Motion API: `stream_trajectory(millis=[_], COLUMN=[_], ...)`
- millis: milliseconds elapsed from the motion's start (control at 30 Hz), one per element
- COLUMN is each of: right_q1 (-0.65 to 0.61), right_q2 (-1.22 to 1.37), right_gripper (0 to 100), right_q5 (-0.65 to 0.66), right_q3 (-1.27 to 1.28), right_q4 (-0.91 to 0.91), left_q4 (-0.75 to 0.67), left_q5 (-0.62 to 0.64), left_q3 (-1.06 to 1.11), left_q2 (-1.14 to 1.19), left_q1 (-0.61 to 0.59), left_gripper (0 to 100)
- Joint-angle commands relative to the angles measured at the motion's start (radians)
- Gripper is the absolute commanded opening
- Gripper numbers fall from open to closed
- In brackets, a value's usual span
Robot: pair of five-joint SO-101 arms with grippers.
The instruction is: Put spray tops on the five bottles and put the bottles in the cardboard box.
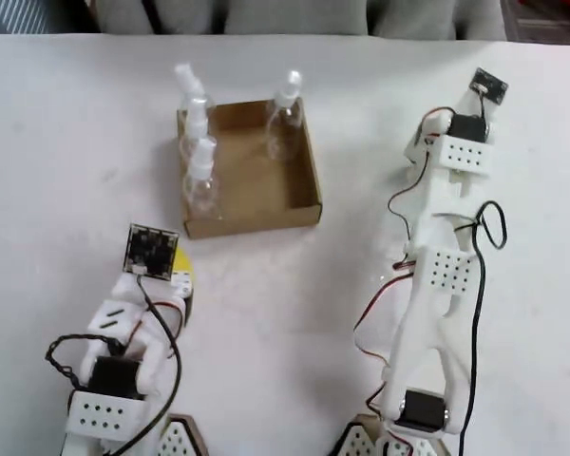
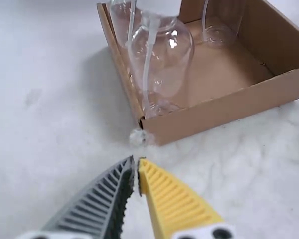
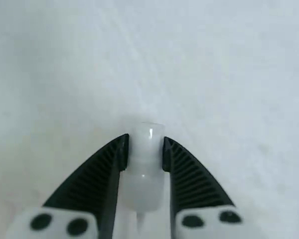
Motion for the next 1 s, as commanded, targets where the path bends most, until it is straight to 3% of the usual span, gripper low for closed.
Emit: stream_trajectory(millis=[0,333,600,967], right_q1=[-0.004,-0.031,-0.102,-0.338], right_q2=[-0.059,-0.341,-0.766,-1.214], right_gripper=[1.5,1.5,1.5,1.5], right_q5=[-0.005,0.000,0.009,0.172], right_q3=[-0.181,0.020,0.586,1.286], right_q4=[0.159,0.236,0.234,0.217], left_q4=[-0.003,0.002,0.003,0.003], left_q5=[-0.009,-0.009,-0.009,-0.009], left_q3=[-0.005,-0.005,-0.005,-0.005], left_q2=[0.008,0.008,0.008,0.008], left_q1=[-0.007,-0.008,-0.008,-0.010], left_gripper=[2,2,2,2])
